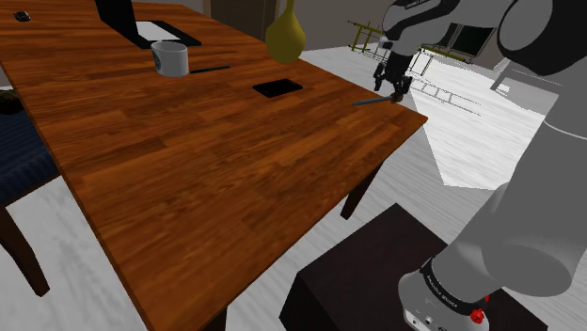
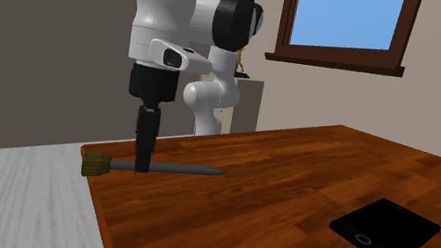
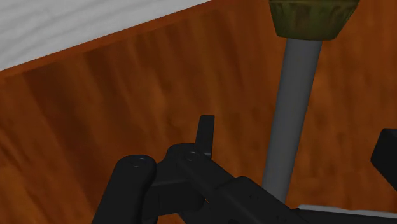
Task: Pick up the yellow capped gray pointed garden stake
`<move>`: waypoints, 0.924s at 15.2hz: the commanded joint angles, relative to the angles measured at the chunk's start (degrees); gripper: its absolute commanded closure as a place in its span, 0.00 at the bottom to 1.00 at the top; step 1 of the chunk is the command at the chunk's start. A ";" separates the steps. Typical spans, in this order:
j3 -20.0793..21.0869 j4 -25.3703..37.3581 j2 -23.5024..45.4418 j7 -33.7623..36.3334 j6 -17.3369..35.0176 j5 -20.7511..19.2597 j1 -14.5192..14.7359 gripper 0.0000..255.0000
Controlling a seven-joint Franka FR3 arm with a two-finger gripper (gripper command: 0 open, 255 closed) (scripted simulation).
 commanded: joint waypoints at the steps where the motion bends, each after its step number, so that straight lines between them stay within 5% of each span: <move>1: 0.17 -1.02 0.60 -0.36 1.47 0.52 -0.19 0.00; 4: 0.30 -1.84 1.00 -0.54 2.57 0.88 -0.30 0.00; 5: 0.30 -1.93 0.99 -0.55 2.66 0.87 -0.29 1.00; 14: 0.29 -1.83 1.01 -0.55 2.57 0.89 -0.29 1.00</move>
